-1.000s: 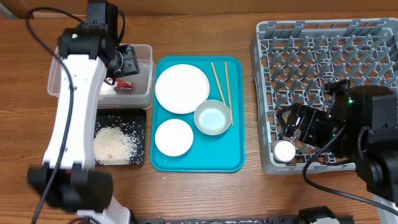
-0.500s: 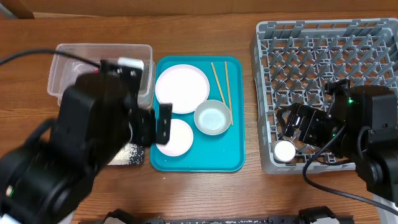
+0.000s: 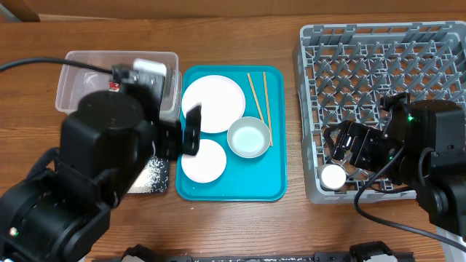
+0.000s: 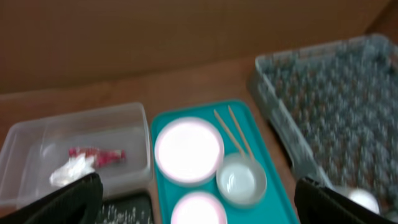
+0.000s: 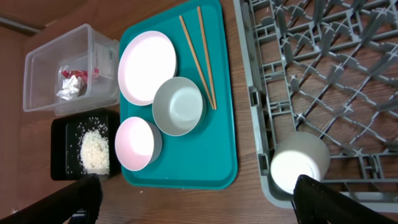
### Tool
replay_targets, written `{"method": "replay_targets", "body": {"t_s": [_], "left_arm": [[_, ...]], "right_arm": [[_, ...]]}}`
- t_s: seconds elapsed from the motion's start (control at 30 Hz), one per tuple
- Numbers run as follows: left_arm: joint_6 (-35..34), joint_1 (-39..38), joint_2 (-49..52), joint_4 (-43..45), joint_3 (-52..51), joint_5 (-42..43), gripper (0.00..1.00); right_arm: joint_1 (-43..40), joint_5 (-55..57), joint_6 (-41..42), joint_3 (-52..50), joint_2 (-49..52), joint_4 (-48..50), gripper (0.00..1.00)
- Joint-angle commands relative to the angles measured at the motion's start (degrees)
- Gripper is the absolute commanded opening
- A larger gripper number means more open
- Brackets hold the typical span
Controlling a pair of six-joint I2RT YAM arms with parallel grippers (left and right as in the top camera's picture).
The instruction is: Sort waste into correct bins and load items into the dishwasher
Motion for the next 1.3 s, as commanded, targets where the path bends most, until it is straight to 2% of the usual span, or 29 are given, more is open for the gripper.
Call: {"method": "replay_targets", "body": {"t_s": [0.0, 0.1, 0.17, 0.53, 0.6, 0.73, 0.87, 1.0, 1.27], "left_arm": [[8.3, 7.0, -6.0, 12.3, -9.8, 5.8, 1.0], [11.0, 14.0, -12.8, 23.4, -21.0, 15.8, 1.0], [11.0, 17.4, -17.4, 27.3, -27.8, 18.0, 1.0], [11.0, 25.8, -47.1, 36.1, -60.5, 12.2, 1.0], [11.0, 27.5, -54.9, 39.5, -68.5, 11.8, 1.0], [11.0, 28.3, -62.7, 44.5, -78.4, 11.8, 1.0], [8.7, 28.6, -67.3, 48.6, -86.0, 12.2, 1.0], [5.2, 28.6, -67.2, 51.0, -90.6, 12.2, 1.0], [4.9, 28.6, -67.2, 51.7, -96.9, 12.3, 1.0]], "right_arm": [[-0.1, 0.5, -0.2, 0.7, -0.2, 0.3, 1.0], [-0.1, 0.5, -0.2, 0.7, -0.2, 0.3, 1.0], [-0.1, 0.5, -0.2, 0.7, -0.2, 0.3, 1.0], [-0.1, 0.5, -0.2, 0.7, -0.2, 0.3, 1.0], [-0.1, 0.5, -0.2, 0.7, -0.2, 0.3, 1.0], [-0.1, 0.5, -0.2, 0.7, -0.2, 0.3, 1.0], [-0.1, 0.5, -0.2, 0.7, -0.2, 0.3, 1.0], [-0.1, 0.5, -0.2, 0.7, -0.2, 0.3, 1.0], [-0.1, 0.5, -0.2, 0.7, -0.2, 0.3, 1.0]]}}
